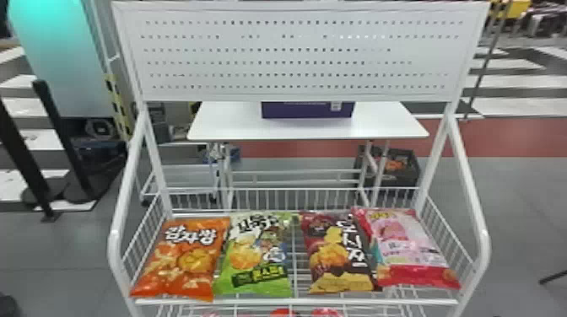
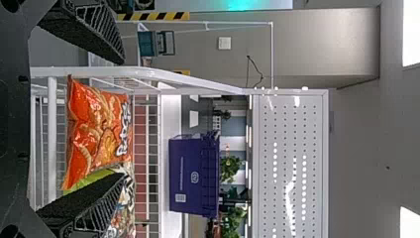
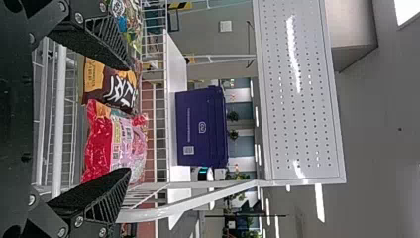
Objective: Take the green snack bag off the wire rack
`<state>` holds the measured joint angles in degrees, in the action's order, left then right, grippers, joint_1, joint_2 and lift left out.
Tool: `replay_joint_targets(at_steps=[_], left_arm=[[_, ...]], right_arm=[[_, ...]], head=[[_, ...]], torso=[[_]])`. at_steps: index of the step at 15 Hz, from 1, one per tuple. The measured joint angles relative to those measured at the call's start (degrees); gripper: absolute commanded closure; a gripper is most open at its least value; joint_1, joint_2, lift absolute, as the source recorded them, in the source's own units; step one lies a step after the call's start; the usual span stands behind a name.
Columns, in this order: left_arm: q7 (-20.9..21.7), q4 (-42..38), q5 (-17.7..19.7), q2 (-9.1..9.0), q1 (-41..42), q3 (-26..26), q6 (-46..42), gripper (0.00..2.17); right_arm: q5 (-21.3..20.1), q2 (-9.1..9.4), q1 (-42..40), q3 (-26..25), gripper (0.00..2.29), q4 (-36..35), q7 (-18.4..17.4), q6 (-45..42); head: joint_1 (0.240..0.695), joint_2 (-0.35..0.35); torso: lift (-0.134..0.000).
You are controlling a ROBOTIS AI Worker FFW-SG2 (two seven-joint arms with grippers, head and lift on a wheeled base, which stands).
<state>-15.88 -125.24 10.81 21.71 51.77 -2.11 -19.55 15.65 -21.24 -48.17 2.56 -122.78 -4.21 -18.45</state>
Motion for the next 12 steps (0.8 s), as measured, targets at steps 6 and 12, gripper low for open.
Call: replay_joint_targets(at_steps=[6, 12], left_arm=[[0.05, 0.11, 0.0, 0.0, 0.0, 0.0, 0.0, 0.08], [0.59, 1.14, -0.1, -0.1, -2.8, -2.05, 0.8, 0.08]], right_arm=[[0.14, 0.05, 0.07, -0.01, 0.17, 0.05, 0.0, -0.04], [0.18, 0.18, 0.24, 0.06, 0.17, 0.23, 0.0, -0.04]], head=[[0.499, 0.0], [0.499, 0.0]], torso=[[0.0], [0.0]])
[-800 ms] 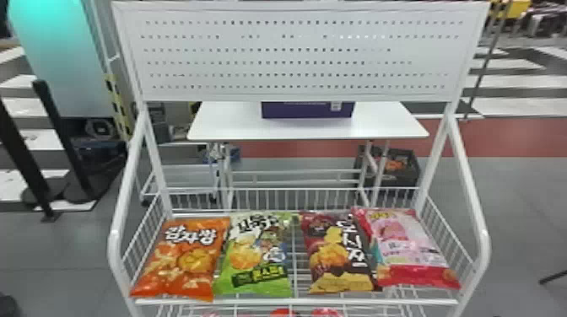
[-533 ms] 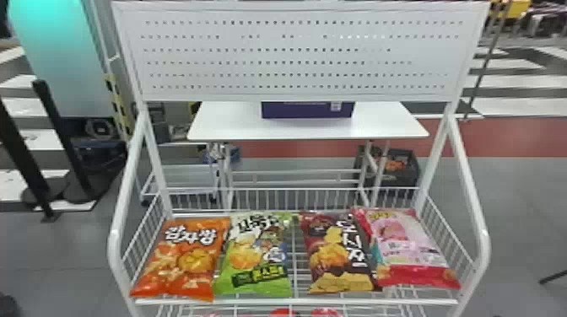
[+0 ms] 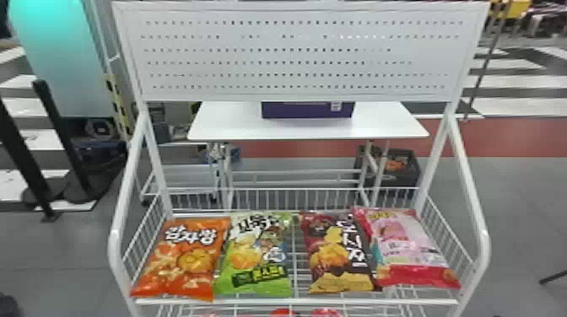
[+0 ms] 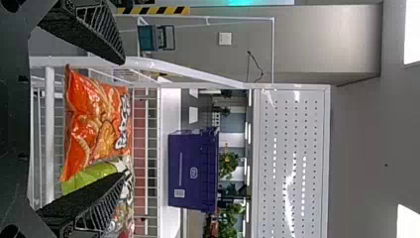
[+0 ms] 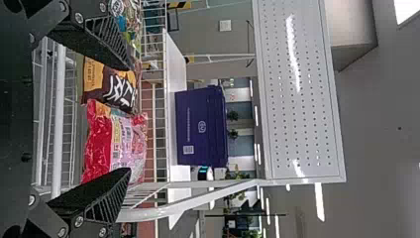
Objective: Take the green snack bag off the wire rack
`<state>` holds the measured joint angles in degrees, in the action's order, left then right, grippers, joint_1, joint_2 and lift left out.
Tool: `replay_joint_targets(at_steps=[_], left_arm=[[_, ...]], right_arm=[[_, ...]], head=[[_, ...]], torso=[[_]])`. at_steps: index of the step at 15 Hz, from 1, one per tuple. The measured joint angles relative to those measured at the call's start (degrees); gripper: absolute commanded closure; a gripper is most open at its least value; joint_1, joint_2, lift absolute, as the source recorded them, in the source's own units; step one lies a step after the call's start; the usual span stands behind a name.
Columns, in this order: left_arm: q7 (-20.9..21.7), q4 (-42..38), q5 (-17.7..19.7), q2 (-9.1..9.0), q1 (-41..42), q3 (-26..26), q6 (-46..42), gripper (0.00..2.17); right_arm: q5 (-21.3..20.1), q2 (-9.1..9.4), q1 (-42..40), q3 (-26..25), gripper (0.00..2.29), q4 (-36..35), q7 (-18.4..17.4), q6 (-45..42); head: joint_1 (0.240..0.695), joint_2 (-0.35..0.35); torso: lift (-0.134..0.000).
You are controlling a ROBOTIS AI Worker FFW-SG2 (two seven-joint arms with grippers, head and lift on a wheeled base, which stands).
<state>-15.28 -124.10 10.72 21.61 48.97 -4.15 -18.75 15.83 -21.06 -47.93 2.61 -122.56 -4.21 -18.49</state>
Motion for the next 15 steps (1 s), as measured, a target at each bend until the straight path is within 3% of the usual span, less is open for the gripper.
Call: replay_joint_targets(at_steps=[7, 11, 15], left_arm=[[-0.92, 7.28, -1.99, -0.62, -19.7, -14.09, 12.41, 0.09], [-1.05, 14.7, -2.77, -4.01, -31.29, -20.83, 21.28, 0.09], [-1.06, 21.18, -2.87, -7.76, -40.03, -24.09, 27.34, 0.1]], right_arm=[[-0.86, 0.56, 0.42, 0.68, 0.17, 0.82, 0.04, 0.0], [-1.26, 0.78, 0.7, 0.85, 0.17, 1.22, 0.03, 0.06], [-1.41, 0.83, 1.21, 1.31, 0.17, 1.74, 0.04, 0.17]], head=[[0.499, 0.0], [0.499, 0.0], [0.499, 0.0]], torso=[[0.0], [0.0], [0.0]])
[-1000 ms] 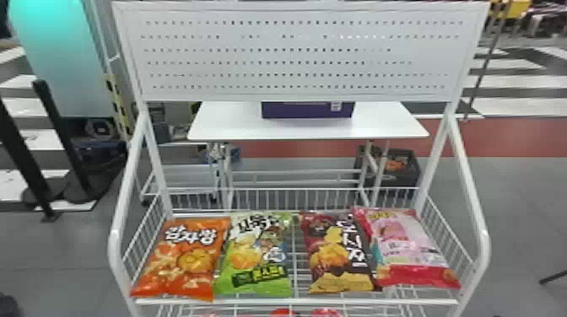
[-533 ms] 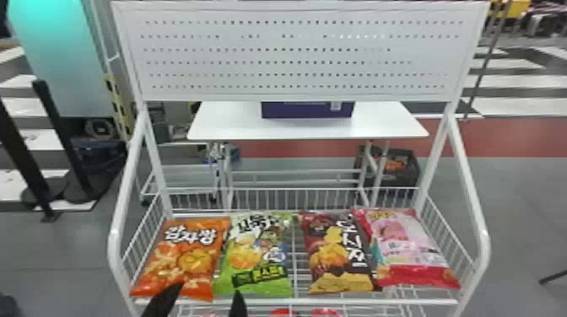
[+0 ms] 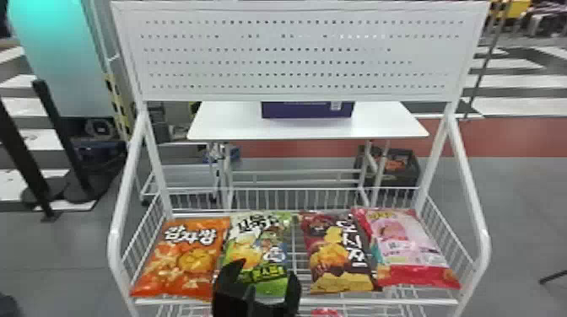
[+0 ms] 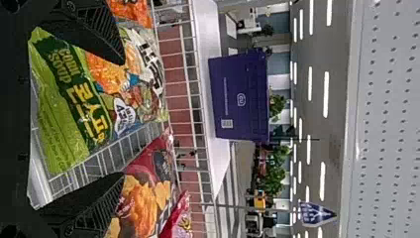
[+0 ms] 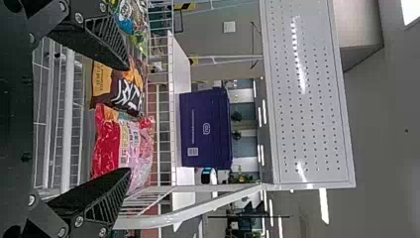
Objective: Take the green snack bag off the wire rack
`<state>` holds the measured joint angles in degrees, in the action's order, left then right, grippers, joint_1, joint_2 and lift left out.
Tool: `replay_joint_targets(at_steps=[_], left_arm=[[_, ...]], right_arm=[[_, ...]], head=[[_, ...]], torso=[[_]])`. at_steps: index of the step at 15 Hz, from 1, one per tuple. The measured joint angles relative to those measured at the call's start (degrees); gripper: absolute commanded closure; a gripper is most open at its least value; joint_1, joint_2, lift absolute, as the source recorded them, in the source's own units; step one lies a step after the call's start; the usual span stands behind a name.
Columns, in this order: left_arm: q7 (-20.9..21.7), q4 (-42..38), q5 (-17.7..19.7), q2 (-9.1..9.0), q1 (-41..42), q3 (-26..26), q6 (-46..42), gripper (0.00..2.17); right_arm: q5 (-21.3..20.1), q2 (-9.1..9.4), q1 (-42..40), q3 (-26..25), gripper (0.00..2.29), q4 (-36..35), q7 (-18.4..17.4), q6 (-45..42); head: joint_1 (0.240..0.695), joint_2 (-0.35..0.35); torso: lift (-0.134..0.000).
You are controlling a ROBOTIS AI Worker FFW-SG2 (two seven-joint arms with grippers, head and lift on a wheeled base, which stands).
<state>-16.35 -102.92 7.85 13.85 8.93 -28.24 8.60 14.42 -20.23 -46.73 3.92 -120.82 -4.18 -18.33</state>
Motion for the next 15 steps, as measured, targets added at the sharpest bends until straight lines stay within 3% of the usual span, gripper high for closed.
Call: replay_joint_targets(at_steps=[2, 5, 7, 8, 11, 12, 13, 15], left_arm=[[0.0, 3.41, 0.09, -1.51, -3.62, -0.59, 2.13, 0.15], [0.2, 7.83, 0.46, -2.38, -7.22, -0.94, 4.31, 0.19], [0.47, 9.99, 0.5, -2.58, -8.43, -0.9, 5.02, 0.34], [0.64, 10.52, 0.57, -2.6, -8.65, -0.73, 5.28, 0.48], [0.71, 10.74, 0.97, -2.41, -8.66, -0.17, 5.8, 1.32], [0.71, 10.72, 0.98, -2.32, -8.58, -0.11, 6.22, 1.48], [0.64, 10.65, 0.97, -2.26, -8.52, -0.07, 6.94, 1.62], [0.63, 10.25, 0.96, -2.1, -8.36, -0.07, 7.74, 1.62]], right_arm=[[0.11, -0.04, 0.06, 0.01, 0.17, 0.09, 0.02, 0.1], [0.28, -0.25, 0.06, -0.06, 0.17, 0.14, -0.01, 0.18], [0.46, -0.55, 0.06, -0.19, 0.17, 0.12, -0.02, 0.18], [0.54, -0.65, 0.06, -0.27, 0.17, 0.06, -0.03, 0.18], [0.61, -0.79, 0.02, -0.42, 0.17, -0.2, -0.03, 0.24], [0.61, -0.83, -0.02, -0.46, 0.17, -0.3, -0.04, 0.31], [0.62, -0.88, -0.07, -0.48, 0.17, -0.38, -0.04, 0.34], [0.68, -0.98, -0.08, -0.51, 0.17, -0.45, -0.04, 0.34]], head=[[0.499, 0.0], [0.499, 0.0], [0.499, 0.0], [0.499, 0.0], [0.499, 0.0], [0.499, 0.0], [0.499, 0.0], [0.499, 0.0]], torso=[[0.0], [0.0], [0.0], [0.0], [0.0], [0.0], [0.0], [0.0]])
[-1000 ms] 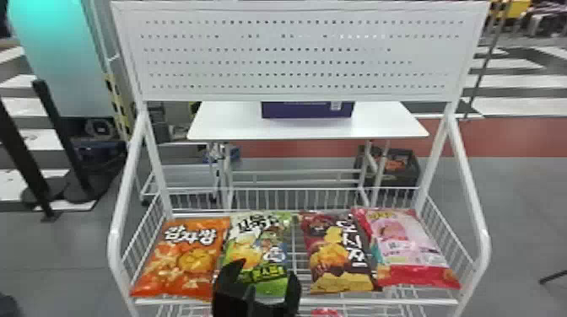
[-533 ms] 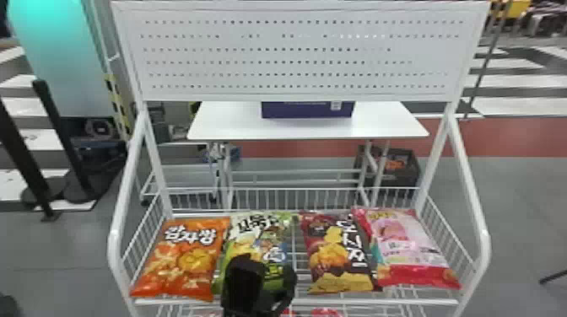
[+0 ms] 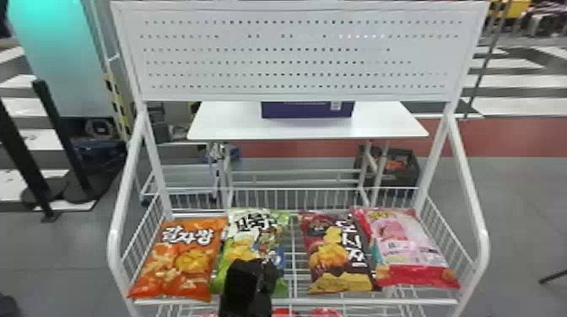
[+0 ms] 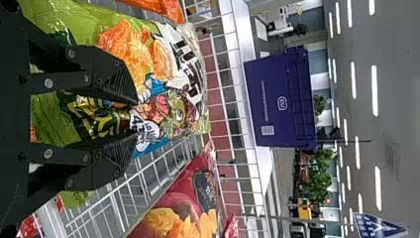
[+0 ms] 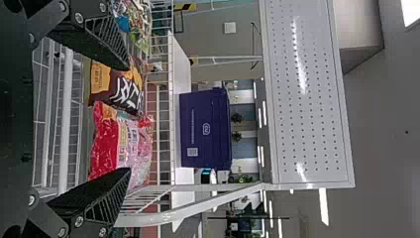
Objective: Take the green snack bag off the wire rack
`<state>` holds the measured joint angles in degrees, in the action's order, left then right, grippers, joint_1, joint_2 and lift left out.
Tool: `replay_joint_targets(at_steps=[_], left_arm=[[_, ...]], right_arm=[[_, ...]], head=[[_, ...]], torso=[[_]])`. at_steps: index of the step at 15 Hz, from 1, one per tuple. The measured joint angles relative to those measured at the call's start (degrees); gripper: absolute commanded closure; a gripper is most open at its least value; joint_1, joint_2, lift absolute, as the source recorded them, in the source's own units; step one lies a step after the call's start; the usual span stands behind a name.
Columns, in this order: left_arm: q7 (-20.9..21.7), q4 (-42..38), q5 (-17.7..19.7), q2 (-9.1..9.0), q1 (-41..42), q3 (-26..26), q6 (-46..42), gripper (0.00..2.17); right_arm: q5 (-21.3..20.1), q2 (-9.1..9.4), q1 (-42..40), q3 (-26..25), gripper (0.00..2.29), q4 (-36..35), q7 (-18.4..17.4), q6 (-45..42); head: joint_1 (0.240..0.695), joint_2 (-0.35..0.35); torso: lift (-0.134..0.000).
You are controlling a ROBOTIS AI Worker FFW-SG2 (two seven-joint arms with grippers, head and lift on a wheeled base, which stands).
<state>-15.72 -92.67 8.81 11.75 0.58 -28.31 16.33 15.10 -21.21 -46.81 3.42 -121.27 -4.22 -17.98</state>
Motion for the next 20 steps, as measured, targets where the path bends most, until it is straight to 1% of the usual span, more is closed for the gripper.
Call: replay_joint_targets(at_steps=[7, 10, 14, 16, 17, 19, 20], left_arm=[[0.11, -3.37, 0.65, 0.39, 2.13, 0.33, -1.47, 1.62], [-0.34, -8.38, 0.91, 1.55, 4.47, 0.23, -1.99, 1.62], [-1.19, -18.89, 1.12, 4.57, 11.71, 1.84, -4.16, 1.62], [-2.42, -23.95, 0.95, 6.86, 16.21, 3.07, -6.01, 1.62], [-3.49, -26.22, 0.66, 8.51, 18.81, 3.73, -7.79, 1.62], [-4.15, -29.46, 0.24, 11.21, 24.59, 5.91, -13.71, 1.62], [-4.02, -30.61, -0.1, 11.84, 28.02, 7.77, -17.08, 1.62]], right_arm=[[0.02, 0.02, 0.14, 0.01, 0.17, -0.11, 0.0, -0.06], [0.02, 0.02, 0.14, 0.01, 0.17, -0.12, 0.0, -0.12], [0.02, 0.02, 0.14, 0.01, 0.17, -0.2, 0.0, -0.11], [0.02, 0.02, 0.17, 0.02, 0.17, -0.2, 0.0, -0.1], [0.05, 0.02, 0.19, 0.04, 0.17, -0.2, 0.0, -0.1], [0.1, 0.02, 0.22, 0.08, 0.17, -0.27, 0.0, -0.07], [0.13, 0.02, 0.27, 0.09, 0.17, -0.28, 0.0, -0.02]], head=[[0.499, 0.0], [0.499, 0.0], [0.499, 0.0], [0.499, 0.0], [0.499, 0.0], [0.499, 0.0], [0.499, 0.0]], torso=[[0.0], [0.0], [0.0], [0.0], [0.0], [0.0], [0.0]])
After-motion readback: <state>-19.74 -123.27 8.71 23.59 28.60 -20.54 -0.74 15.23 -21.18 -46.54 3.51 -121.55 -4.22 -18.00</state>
